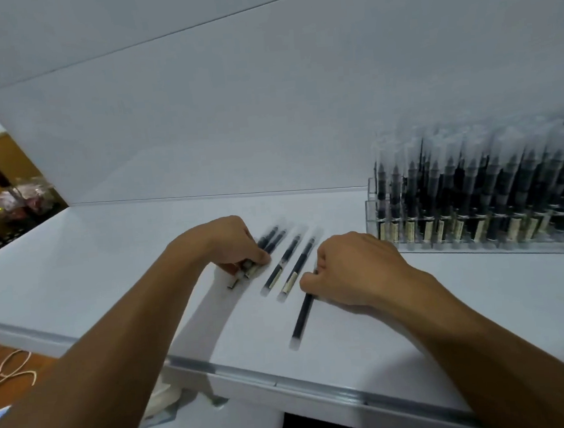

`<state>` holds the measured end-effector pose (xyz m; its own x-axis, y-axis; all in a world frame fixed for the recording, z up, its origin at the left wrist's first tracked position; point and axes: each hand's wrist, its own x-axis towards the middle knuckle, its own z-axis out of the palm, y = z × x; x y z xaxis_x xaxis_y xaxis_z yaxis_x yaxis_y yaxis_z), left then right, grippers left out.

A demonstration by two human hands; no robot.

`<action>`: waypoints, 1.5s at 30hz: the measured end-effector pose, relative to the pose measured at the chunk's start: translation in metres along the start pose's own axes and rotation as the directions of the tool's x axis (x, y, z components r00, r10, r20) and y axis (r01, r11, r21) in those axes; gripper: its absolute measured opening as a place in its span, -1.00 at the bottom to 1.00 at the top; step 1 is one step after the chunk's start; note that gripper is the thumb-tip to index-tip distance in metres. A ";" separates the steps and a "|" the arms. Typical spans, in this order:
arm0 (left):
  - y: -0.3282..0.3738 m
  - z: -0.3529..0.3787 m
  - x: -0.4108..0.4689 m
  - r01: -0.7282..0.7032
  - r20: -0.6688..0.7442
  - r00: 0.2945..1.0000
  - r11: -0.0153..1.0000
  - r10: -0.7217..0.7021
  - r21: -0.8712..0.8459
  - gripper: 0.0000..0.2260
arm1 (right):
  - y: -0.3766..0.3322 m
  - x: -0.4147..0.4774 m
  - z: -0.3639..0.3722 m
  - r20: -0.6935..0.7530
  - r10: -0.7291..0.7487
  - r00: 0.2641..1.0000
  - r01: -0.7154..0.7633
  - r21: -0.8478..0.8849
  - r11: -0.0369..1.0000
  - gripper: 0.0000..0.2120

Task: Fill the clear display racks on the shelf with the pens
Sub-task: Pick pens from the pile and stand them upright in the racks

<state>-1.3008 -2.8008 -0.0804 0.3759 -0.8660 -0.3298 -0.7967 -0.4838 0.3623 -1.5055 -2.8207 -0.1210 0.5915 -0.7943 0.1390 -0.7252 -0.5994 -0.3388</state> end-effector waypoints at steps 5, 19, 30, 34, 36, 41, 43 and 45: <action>-0.002 -0.001 0.003 -0.030 -0.014 0.999 0.999 0.029 -0.014 -0.79 | 0.001 -0.001 0.005 -0.039 -0.011 0.999 0.010 -0.022 1.000 -0.54; -0.037 0.053 -0.011 -0.382 -0.454 0.881 0.764 0.132 -0.520 -0.79 | 0.002 -0.001 0.006 -0.007 0.022 1.000 -0.021 0.107 0.994 -0.67; -0.014 0.052 -0.036 -0.603 -0.584 0.774 0.566 0.245 -0.562 -0.81 | 0.005 -0.027 -0.031 -0.097 0.044 0.994 0.003 0.442 0.897 -0.71; 0.028 0.065 -0.050 -0.654 -0.585 0.753 0.428 0.300 -0.623 -0.84 | 0.026 -0.053 -0.052 -0.134 0.061 0.989 0.028 0.581 0.813 -0.80; 0.053 0.076 -0.056 -0.666 -0.563 0.745 0.361 0.358 -0.652 -0.85 | 0.043 -0.068 -0.062 -0.176 0.083 0.981 0.050 0.641 0.766 -0.87; 0.115 0.105 -0.067 -0.605 -0.473 0.744 0.173 0.472 -0.778 -0.90 | 0.089 -0.102 -0.084 -0.285 0.204 0.937 0.053 0.691 0.721 -0.93; 0.136 0.117 -0.070 -0.567 -0.420 0.740 0.150 0.525 -0.810 -0.85 | 0.108 -0.113 -0.091 -0.336 0.276 0.901 0.044 0.702 0.711 -0.94; 0.153 0.129 -0.075 -0.527 -0.364 0.730 0.138 0.578 -0.838 -0.83 | 0.127 -0.123 -0.098 -0.383 0.342 0.858 0.023 0.694 0.720 -0.94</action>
<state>-1.5115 -2.7935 -0.1129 -0.0135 -0.9580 0.2863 0.0887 0.2841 0.9547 -1.7052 -2.8086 -0.0895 0.1251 -0.9247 0.3596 -0.2643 -0.3804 -0.8863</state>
